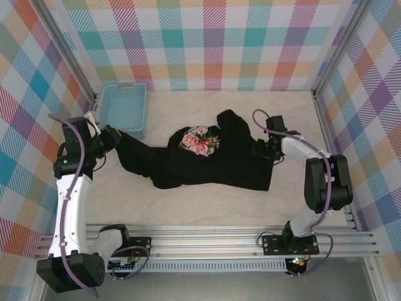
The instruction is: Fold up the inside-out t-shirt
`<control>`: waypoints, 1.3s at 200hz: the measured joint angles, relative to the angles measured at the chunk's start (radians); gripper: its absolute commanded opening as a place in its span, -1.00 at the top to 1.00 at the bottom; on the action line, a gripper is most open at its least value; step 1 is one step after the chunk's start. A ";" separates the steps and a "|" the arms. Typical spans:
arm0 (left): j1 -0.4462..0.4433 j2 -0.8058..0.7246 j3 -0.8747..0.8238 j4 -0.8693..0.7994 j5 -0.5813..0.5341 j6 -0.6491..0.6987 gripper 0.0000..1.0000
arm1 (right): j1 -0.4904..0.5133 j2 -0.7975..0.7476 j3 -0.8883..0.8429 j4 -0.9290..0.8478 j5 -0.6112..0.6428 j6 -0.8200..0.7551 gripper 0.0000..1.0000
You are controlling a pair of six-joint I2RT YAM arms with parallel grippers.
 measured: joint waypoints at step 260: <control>0.001 -0.017 0.514 -0.043 -0.080 -0.060 1.00 | -0.144 -0.816 0.342 0.075 -0.136 0.018 1.00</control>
